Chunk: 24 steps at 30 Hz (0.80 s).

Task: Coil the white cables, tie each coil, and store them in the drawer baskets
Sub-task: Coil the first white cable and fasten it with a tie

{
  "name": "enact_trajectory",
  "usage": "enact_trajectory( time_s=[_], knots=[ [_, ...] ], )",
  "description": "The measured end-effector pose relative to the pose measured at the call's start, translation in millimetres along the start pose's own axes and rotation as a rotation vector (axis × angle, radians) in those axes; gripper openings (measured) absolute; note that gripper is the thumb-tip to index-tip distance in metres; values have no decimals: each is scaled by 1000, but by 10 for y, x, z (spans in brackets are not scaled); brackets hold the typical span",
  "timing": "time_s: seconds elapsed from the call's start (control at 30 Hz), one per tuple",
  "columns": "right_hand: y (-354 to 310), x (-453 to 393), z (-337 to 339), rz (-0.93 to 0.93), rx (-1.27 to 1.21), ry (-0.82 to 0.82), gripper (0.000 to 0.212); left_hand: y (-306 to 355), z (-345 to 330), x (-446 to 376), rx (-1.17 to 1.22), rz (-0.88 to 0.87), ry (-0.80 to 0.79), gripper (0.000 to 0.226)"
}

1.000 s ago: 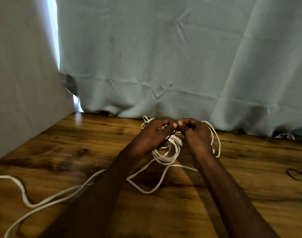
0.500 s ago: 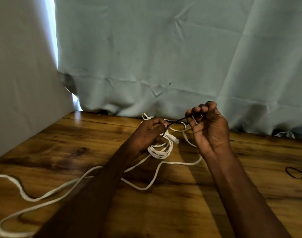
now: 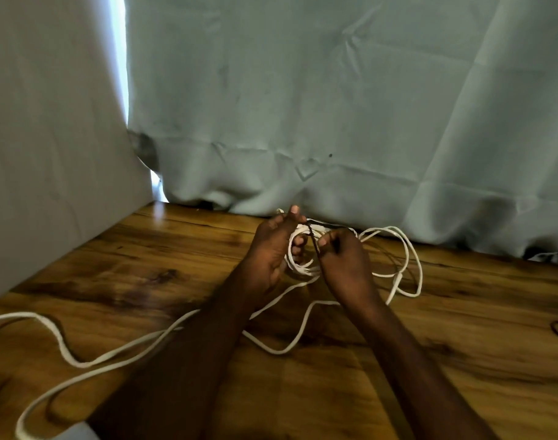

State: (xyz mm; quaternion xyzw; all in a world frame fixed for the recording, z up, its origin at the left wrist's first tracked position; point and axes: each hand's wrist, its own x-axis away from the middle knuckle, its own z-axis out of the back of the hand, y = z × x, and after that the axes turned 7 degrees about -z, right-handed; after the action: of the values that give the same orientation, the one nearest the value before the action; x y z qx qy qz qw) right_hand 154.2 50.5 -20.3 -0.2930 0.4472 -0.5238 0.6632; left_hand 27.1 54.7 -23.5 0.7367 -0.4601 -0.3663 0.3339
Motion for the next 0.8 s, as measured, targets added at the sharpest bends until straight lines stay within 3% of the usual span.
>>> enact_trajectory(
  time_s=[0.17,0.27,0.43,0.5,0.8],
  knots=[
    [27,102,-62,216,76,121,8,-23,-32,-29,28,12,52,32],
    [42,88,-79,299,128,79,36,13,-19,-27,56,19,113,32],
    [47,48,64,334,165,-210,110,133,16,8,83,55,82,36],
    [81,30,79,370,254,-262,121,149,14,18,87,72,40,37],
    [75,24,101,384,267,9,85,126,-23,-19,170,125,-221,24]
  ],
)
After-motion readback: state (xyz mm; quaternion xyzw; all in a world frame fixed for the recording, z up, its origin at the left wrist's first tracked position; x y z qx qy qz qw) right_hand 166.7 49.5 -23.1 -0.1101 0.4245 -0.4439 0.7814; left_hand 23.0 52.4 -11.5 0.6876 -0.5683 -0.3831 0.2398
